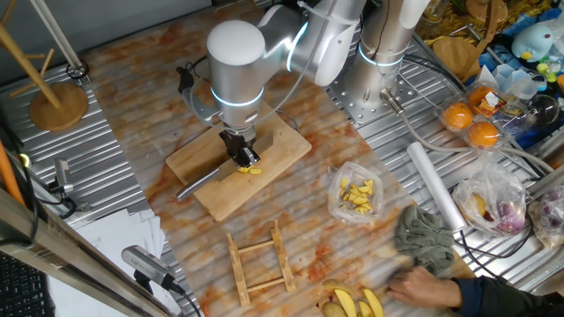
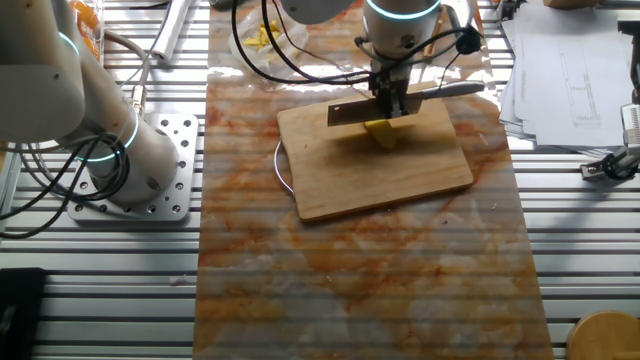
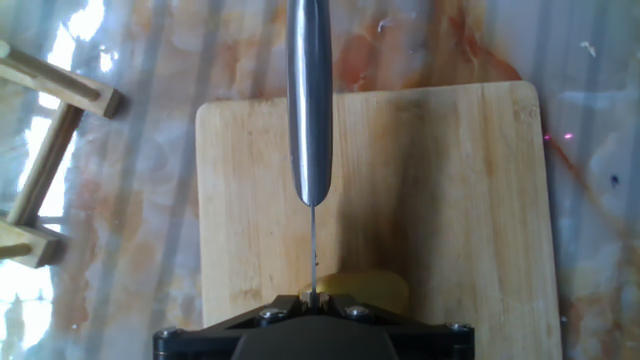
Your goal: Chop the potatoes
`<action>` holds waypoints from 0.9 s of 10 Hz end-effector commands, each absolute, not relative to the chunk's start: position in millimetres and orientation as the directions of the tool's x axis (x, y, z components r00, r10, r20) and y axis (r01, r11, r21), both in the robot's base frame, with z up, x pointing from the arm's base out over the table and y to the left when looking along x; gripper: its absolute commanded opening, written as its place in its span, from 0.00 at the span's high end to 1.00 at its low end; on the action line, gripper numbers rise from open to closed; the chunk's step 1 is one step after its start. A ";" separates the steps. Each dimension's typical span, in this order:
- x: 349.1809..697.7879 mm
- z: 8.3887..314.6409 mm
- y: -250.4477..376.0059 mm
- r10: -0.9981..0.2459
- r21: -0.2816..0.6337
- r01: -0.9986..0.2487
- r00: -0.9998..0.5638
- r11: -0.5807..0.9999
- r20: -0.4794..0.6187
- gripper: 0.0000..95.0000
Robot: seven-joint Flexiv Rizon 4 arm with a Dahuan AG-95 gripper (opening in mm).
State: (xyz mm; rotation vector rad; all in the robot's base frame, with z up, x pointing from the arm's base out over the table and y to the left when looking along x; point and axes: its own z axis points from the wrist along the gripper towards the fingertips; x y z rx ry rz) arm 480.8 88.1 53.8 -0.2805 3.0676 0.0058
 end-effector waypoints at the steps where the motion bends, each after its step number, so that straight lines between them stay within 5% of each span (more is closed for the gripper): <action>1: 479.7 54.7 87.9 -0.185 -0.002 -0.185 -0.981 0.983 -0.059 1.00; 9: 476.4 43.5 87.3 -0.198 0.002 -0.199 -0.978 0.980 -0.065 1.00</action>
